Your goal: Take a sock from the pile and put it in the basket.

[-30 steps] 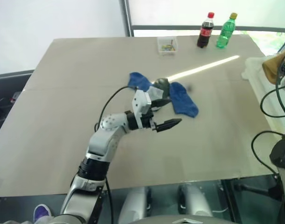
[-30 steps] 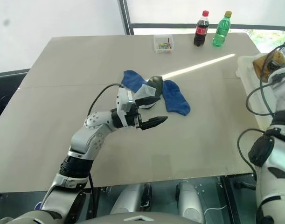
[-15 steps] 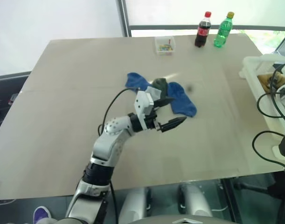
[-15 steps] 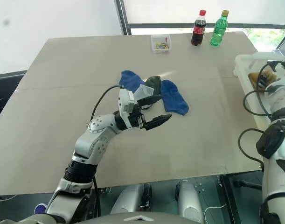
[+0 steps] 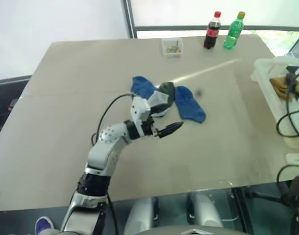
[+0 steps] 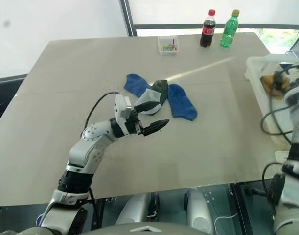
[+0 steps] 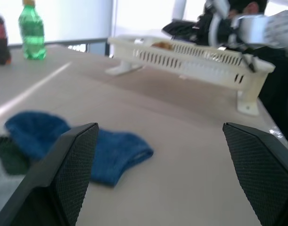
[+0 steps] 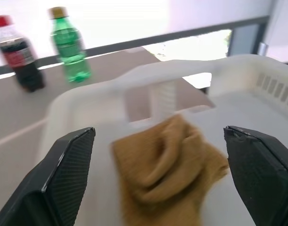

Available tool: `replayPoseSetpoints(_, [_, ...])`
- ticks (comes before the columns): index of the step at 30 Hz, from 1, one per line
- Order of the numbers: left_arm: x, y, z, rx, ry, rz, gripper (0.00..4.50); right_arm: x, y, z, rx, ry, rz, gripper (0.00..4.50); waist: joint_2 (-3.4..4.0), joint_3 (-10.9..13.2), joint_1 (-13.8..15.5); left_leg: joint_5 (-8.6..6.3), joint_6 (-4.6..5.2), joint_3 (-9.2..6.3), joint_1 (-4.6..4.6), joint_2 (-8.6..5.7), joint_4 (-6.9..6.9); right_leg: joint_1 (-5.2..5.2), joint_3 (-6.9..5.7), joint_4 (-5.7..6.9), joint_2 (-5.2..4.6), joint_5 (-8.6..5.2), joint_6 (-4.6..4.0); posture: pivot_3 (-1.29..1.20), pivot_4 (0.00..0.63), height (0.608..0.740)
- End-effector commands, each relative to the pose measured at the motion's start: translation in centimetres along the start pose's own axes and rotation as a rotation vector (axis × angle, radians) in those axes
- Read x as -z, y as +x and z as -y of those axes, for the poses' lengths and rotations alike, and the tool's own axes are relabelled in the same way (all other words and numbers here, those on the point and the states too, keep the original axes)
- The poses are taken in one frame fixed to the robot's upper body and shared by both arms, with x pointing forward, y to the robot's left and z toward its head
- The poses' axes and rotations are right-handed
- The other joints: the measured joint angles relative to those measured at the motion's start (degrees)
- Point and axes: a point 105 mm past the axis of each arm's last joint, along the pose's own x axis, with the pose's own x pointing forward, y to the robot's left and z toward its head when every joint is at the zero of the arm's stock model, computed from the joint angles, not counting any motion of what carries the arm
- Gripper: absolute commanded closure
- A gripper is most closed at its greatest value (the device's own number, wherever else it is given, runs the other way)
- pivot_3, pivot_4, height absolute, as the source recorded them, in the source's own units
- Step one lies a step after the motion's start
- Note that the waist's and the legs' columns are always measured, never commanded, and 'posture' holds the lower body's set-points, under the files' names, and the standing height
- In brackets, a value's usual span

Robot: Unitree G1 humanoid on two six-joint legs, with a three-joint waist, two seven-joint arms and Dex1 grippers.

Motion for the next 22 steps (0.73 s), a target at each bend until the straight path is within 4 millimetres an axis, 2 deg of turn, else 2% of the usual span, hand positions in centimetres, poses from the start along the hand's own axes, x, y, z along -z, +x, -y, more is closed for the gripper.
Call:
replayPoseSetpoints(1, [-0.2,-2.5,-1.4,-0.117,0.029,-0.038,0.0,-2.1,-3.9,-7.4,-0.306,-0.185,0.08,0.03,0.0,0.0,-0.1,-0.01,0.01,-0.01,0.04,0.03,0.0,0.02,0.0,0.01,0.04,0.0,0.0,0.0,0.15,0.732])
replayPoseSetpoints(3, [-0.1,-3.6,-1.9,-0.165,0.057,-0.065,0.0,-0.8,-5.7,-9.5,-0.422,-0.209,0.039,0.03,-0.01,0.0,0.1,-0.01,0.01,-0.04,0.08,0.06,0.02,0.05,-0.04,0.02,0.07,0.0,0.0,0.0,0.15,0.732])
replayPoseSetpoints(5, [0.0,-5.2,-2.2,-0.194,0.044,-0.1,0.0,1.4,-7.5,-10.5,-0.5,-0.26,-0.035,0.03,-0.04,0.0,0.4,-0.01,0.0,-0.05,0.03,0.04,0.12,0.07,-0.06,0.0,0.04,-0.01,0.0,0.0,0.15,0.732])
replayPoseSetpoints(8, [-0.1,-7.7,-2.0,-0.204,0.007,-0.133,0.0,3.6,-9.5,-10.5,-0.547,-0.262,-0.118,0.03,-0.14,0.0,0.8,-0.03,0.0,-0.16,0.02,0.03,0.24,0.19,-0.18,-0.06,-0.03,-0.16,-0.24,0.0,0.15,0.732])
replayPoseSetpoints(13, [-0.3,-10.5,-1.6,-0.24,0.085,-0.198,0.0,5.7,-12.5,-10.3,-0.678,-0.298,-0.21,0.03,-0.13,0.0,1.3,-0.02,-0.02,-0.13,0.05,0.02,0.25,0.18,-0.15,-0.06,-0.06,-0.16,-0.24,0.0,0.15,0.732])
replayPoseSetpoints(16, [-0.4,-11.5,-1.2,-0.249,0.068,-0.214,0.0,6.2,-13.5,-9.5,-0.699,-0.288,-0.234,0.03,-0.13,0.0,1.5,-0.03,-0.02,-0.16,0.06,0.05,0.25,0.19,-0.19,-0.06,-0.04,-0.17,-0.25,0.0,0.15,0.732])
replayPoseSetpoints(22, [-0.5,-12.4,-0.8,-0.26,0.049,-0.232,0.0,6.2,-13.8,-8.8,-0.7,-0.319,-0.231,0.03,-0.14,0.0,1.5,-0.03,-0.03,-0.15,0.06,0.04,0.27,0.19,-0.19,-0.06,-0.06,-0.17,-0.25,0.0,0.15,0.732])
